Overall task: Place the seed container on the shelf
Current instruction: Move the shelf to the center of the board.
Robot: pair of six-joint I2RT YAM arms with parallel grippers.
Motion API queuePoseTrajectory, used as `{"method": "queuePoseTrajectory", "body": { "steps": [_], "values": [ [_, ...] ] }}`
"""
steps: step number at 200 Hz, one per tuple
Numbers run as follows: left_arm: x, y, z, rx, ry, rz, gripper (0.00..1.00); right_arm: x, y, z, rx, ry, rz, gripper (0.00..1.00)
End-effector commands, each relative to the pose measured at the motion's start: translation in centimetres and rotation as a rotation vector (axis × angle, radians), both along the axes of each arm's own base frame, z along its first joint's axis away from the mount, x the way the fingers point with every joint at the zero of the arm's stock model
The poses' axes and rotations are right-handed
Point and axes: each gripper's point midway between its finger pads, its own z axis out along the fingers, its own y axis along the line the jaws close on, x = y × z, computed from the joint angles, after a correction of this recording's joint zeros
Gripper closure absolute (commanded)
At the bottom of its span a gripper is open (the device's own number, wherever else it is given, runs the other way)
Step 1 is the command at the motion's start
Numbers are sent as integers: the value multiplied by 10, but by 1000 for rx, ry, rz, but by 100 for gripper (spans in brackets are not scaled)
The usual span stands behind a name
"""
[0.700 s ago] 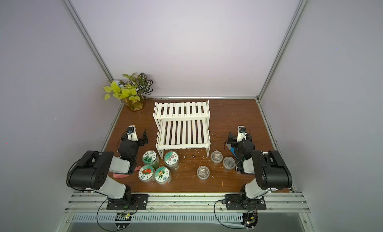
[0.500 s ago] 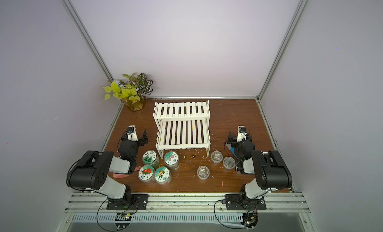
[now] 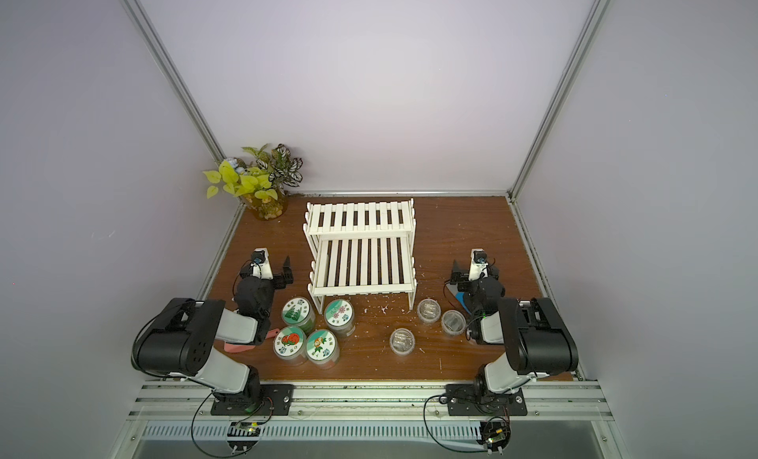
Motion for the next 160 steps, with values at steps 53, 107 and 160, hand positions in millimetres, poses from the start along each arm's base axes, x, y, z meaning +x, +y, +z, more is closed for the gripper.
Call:
{"method": "queuePoseTrajectory", "body": {
  "steps": [53, 107, 160],
  "values": [
    [-51, 20, 45, -36, -225, 111, 0, -21, -7, 46, 16, -161, -46, 1],
    [-34, 18, 85, -179, -172, 107, 0, -7, -7, 85, 252, 64, -96, 1],
    [-23, -60, 103, -570, -42, -313, 2, -54, 125, 122, 626, 234, 632, 13]
  ]
}}
